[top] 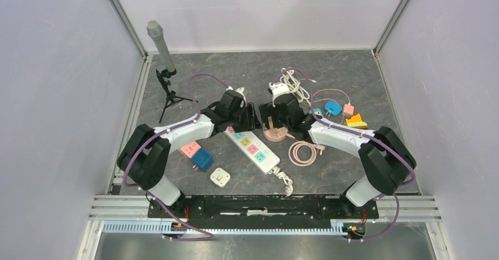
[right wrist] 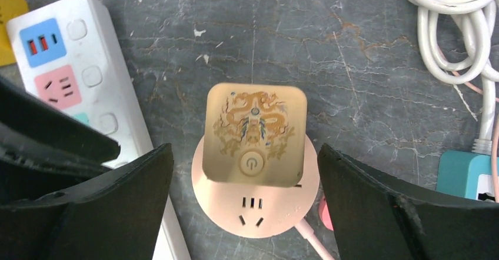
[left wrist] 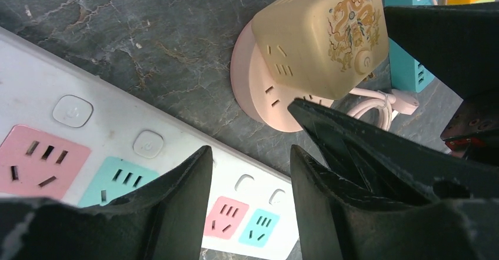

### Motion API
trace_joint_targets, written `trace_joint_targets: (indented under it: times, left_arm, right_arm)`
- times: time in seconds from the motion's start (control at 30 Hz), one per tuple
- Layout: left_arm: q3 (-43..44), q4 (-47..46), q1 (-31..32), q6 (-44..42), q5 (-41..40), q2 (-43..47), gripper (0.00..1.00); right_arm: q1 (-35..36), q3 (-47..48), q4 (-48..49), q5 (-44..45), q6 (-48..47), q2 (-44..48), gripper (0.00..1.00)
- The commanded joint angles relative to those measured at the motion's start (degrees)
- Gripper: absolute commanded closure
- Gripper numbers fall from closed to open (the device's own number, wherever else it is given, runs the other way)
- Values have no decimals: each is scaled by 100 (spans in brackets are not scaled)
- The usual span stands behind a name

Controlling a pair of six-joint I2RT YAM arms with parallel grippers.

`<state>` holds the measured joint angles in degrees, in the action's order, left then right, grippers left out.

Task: Pull the plug off the socket

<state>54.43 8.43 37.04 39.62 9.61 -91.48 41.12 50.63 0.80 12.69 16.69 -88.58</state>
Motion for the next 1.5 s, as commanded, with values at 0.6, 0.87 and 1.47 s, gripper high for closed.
trace_joint_targets:
  times: [0.6,0.87,1.47]
  left_arm:
    - [342,-548,-232,272,441,-694,42]
    - [426,-1021,-574,521,998,-1107,43]
    - [507,-870,-575,510,941,-1881,70]
  right_arm:
    - [36,461,334,817,752,-389,57]
    - [40,345,805,814,1372,-466,77]
    - [45,88,1267,617,1494,-372,100]
